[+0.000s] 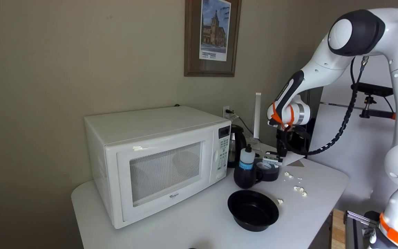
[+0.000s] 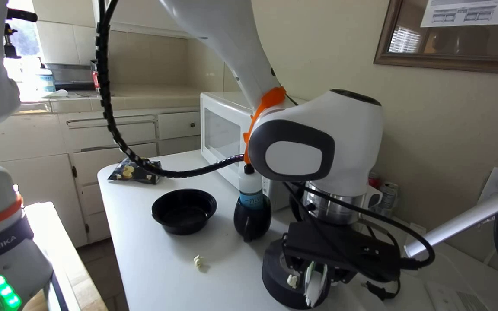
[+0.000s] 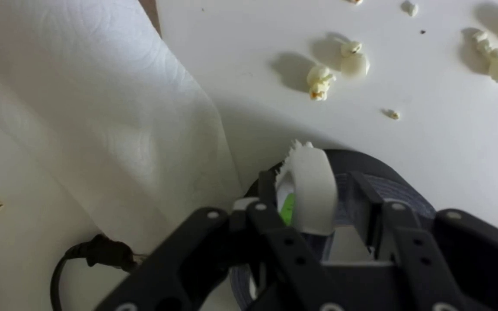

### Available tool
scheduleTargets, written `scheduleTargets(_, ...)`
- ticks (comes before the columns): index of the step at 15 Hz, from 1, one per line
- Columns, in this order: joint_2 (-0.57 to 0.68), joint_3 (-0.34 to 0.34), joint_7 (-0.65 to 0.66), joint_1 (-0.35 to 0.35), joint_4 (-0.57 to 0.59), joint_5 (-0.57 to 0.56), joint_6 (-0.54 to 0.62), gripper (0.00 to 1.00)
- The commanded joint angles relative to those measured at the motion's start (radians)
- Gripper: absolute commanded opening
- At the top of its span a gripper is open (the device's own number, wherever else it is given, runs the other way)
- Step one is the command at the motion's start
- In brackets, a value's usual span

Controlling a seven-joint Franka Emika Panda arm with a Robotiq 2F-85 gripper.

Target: Use the white brush to sweep the white particles to the left

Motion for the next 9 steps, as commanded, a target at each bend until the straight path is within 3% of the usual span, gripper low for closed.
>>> scheduleTargets(1, -0.015, -0.004, 0.023, 0.004, -0.031, -0.017, 0.033, 0.47)
scheduleTargets(9, -0.016, -0.008, 0.027, 0.000, -0.035, -0.018, 0.041, 0.40)
